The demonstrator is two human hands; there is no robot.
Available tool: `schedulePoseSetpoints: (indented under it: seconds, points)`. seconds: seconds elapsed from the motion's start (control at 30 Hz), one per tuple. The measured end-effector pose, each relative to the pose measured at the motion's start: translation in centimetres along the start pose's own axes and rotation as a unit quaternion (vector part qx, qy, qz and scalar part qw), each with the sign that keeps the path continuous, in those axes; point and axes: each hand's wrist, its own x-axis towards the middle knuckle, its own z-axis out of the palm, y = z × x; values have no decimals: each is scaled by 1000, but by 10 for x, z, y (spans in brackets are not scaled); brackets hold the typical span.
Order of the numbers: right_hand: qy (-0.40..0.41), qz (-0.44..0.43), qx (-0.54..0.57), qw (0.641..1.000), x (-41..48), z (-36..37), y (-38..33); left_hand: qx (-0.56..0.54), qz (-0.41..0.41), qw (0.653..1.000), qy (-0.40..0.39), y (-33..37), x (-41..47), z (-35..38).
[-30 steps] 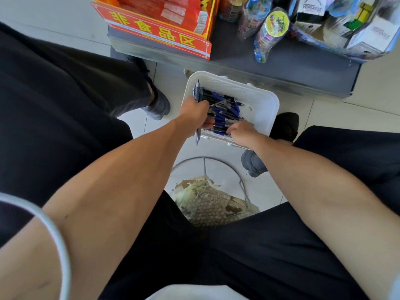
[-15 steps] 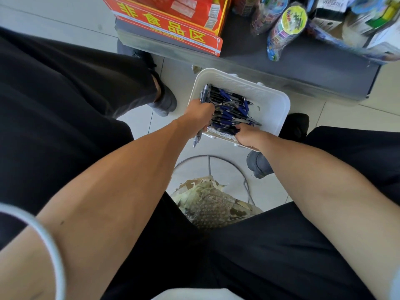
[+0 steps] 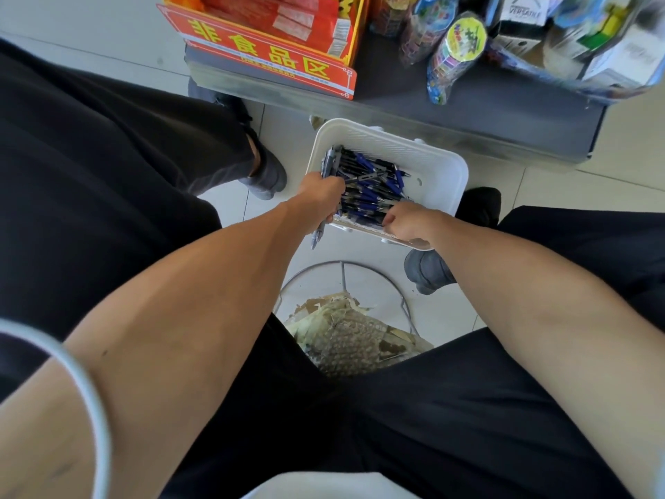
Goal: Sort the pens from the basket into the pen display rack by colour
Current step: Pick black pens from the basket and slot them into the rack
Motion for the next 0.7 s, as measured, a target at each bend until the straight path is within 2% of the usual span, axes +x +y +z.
schedulePoseSetpoints:
  seconds: [0.1,0.17,0.23,0.3,0.4,0.57,0.63,0.7]
  points:
    - [6,0,7,1000,-8,-1,3,-35,-32,998,30,-5,-3,7]
    - [33,-1,51,998,-15,-1,4,-44,-43,997,39,-7,-5,12]
    - [77,-12,153,985,-23,-4,4,-42,-39,997,43,-7,-5,16]
    - [89,-25,288,953,-32,-10,2,-36,-24,998,50,-5,-6,21]
    - [25,-47,420,906,-46,-18,-5,-27,1,999,47,1,-10,28]
    - [-87,-58,494,863,-50,-19,-7,6,32,997,75,8,-13,33]
    - [-62,-24,481,874,-46,-18,-6,20,32,996,80,9,-16,31]
    - [48,27,346,937,-36,-17,0,4,23,998,66,9,-16,29]
